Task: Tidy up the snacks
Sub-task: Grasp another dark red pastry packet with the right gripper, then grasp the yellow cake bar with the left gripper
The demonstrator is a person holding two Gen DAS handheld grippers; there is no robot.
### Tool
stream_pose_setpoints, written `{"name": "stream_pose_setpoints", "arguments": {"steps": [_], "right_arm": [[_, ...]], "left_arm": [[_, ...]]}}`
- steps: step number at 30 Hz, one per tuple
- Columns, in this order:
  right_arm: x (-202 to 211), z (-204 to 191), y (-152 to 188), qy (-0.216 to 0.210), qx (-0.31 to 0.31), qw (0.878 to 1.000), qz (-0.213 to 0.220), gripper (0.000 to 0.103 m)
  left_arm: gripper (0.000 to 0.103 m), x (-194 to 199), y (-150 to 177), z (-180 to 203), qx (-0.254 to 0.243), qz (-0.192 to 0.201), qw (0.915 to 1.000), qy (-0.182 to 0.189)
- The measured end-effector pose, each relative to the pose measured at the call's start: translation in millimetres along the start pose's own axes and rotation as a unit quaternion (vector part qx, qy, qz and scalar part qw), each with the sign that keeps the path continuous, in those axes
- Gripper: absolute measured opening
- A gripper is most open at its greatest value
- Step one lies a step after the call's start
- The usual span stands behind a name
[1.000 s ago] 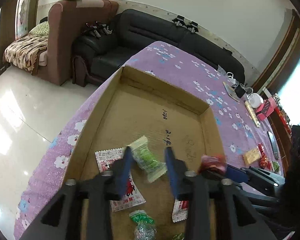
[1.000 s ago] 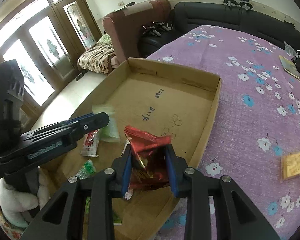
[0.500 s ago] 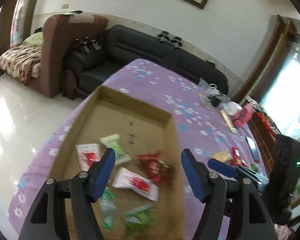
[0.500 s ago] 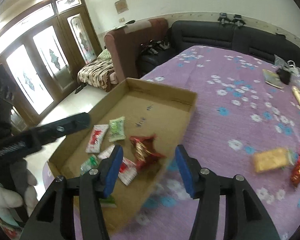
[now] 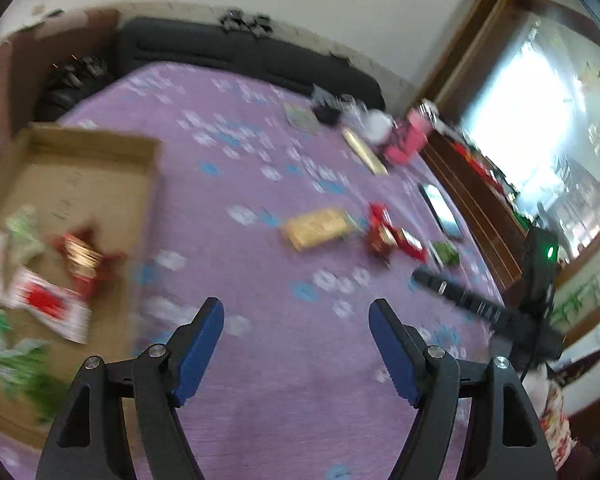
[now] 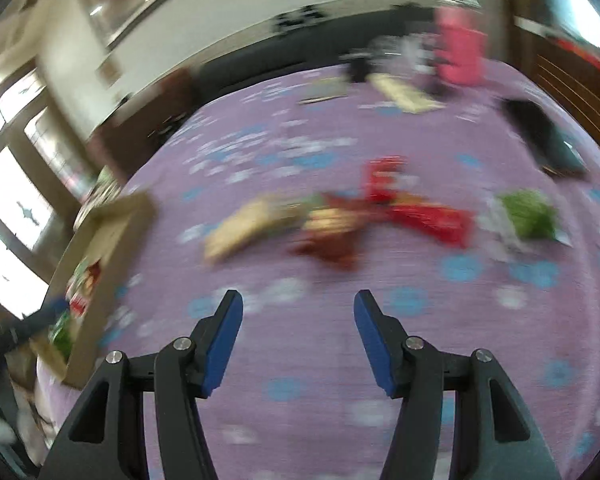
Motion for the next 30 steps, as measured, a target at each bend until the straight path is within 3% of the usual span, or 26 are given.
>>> {"name": "stream_pose_setpoints", "arguments": {"steps": [3, 7, 13, 16, 19, 22, 23, 24, 25, 28, 30], "right_arm": [[5, 30, -3, 0.005, -0.030, 1.000, 0.006, 0.057], [0, 41, -10, 0.000, -0.042, 0.999, 0.007, 0.057], [-28, 20, -30, -0.016, -0.040, 0.999, -0.010, 0.057], [-46, 10, -40, -0.012, -0.046, 0.999, -0.020, 0.057], [-62, 5, -48, -0.006, -0.052, 0.998, -0.027, 0.057], [-68, -3, -52, 0.019, -0.032, 0.999, -0.020, 0.057], [-69, -5, -53, 0.027, -0.022, 0.999, -0.017, 0.054], [-70, -6, -52, 0.034, -0.014, 0.999, -0.014, 0.042], [-71, -6, -52, 0.037, -0.009, 0.999, -0.012, 0.037], [-69, -5, -50, 0.037, -0.001, 0.999, -0.008, 0.033], [-69, -2, -50, 0.032, -0.002, 0.999, -0.010, 0.032]], "left_arm": [[0.078, -30, 7, 14, -0.004, -0.031, 0.9995, 0.004], [0.078, -54, 15, 23, -0.008, -0.054, 0.9985, 0.004], [0.085, -59, 19, 26, -0.004, -0.052, 0.9986, 0.011], [0.089, -58, 20, 24, 0.007, -0.044, 0.9987, 0.027], [0.102, -58, 24, 31, -0.014, -0.041, 0.9985, 0.033], [0.103, -60, 26, 38, -0.026, -0.050, 0.9983, 0.016], [0.103, -60, 27, 39, -0.029, -0.052, 0.9982, 0.012], [0.103, -61, 29, 40, -0.035, -0.056, 0.9978, 0.010], [0.103, -61, 31, 41, -0.043, -0.060, 0.9972, 0.009], [0.102, -63, 34, 46, -0.072, -0.086, 0.9937, 0.001], [0.090, -67, 23, 43, -0.067, -0.103, 0.9924, 0.007]]}}
Point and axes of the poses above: each gripper's, at about its wrist camera, not at the fingertips, and x roughly against the way its jaws point, z to its right, y to its underside, the point moved 2 cm from there along -x, roughly the way its jaws point, and after that the axes turned 7 degrees about -z, right-handed, at the moved point
